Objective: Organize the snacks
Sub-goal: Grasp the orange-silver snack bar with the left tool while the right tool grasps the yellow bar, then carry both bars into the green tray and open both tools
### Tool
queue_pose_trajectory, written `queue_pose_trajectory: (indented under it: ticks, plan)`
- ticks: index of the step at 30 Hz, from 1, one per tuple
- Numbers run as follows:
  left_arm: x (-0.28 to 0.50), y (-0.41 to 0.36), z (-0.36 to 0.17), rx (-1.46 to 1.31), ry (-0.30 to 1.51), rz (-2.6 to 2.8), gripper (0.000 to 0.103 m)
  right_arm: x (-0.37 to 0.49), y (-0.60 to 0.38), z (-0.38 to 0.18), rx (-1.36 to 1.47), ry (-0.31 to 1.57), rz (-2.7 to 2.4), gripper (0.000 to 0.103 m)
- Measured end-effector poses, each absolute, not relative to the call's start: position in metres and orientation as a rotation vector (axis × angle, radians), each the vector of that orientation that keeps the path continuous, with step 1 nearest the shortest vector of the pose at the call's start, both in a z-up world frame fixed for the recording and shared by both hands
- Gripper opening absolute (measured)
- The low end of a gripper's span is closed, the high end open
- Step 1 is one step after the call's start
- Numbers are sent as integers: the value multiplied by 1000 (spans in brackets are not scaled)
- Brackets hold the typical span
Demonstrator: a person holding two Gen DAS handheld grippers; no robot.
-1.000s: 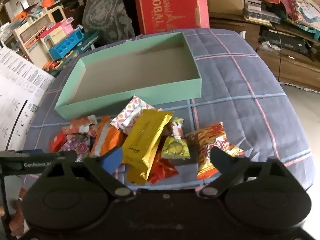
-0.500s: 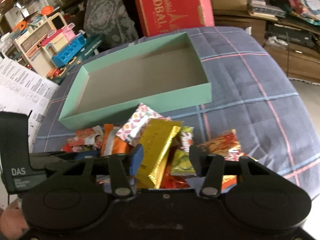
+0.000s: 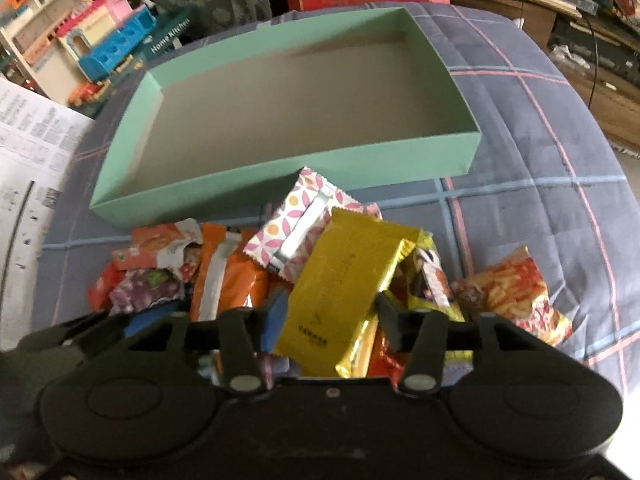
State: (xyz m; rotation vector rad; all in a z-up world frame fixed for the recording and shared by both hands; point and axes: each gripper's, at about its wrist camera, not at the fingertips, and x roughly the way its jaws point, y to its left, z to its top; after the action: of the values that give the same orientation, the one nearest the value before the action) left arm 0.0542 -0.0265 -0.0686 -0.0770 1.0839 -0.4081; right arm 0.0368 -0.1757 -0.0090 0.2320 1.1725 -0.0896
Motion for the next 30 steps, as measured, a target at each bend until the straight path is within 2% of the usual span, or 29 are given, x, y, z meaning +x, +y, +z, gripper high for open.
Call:
queue_pose_trajectory:
  ticks: [3,7,10,15,16,17,19,20,21,24,26,30]
  plan:
    - [54,-23,-71,-94,1083,-415,58,47,-166,-15,192,1176,-112,53]
    - [53,-22,-72,-86,1081,-422,59,55,-157,-23,162,1195,-128,64]
    - [52,-27,-71,-65,1081,-429,64,59,-154,-30,132,1199,-138,64]
    - [50,-38,-71,-22,1086,-436,78,56,-170,-27,153,1146,-110,45]
    - [51,-43,-71,1,1086,-439,79,53,-176,-25,166,1138,-105,36]
    - [50,-47,-71,25,1084,-442,79,51,-181,-23,185,1133,-99,35]
    - [50,-57,-73,76,1079,-434,76,48,-191,-24,210,1132,-99,34]
    - [51,-59,-74,90,1081,-431,60,48,-196,-24,220,1135,-99,34]
    - [51,-61,-74,110,1080,-413,53,46,-201,-25,241,1140,-90,34]
    - [52,-56,-73,95,1089,-413,52,40,-211,-21,274,1131,-83,35]
    - [54,-50,-72,69,1103,-407,52,36,-217,-15,293,1116,-83,45]
    - [59,-42,-72,2,1126,-408,52,28,-219,-1,293,1077,-105,49]
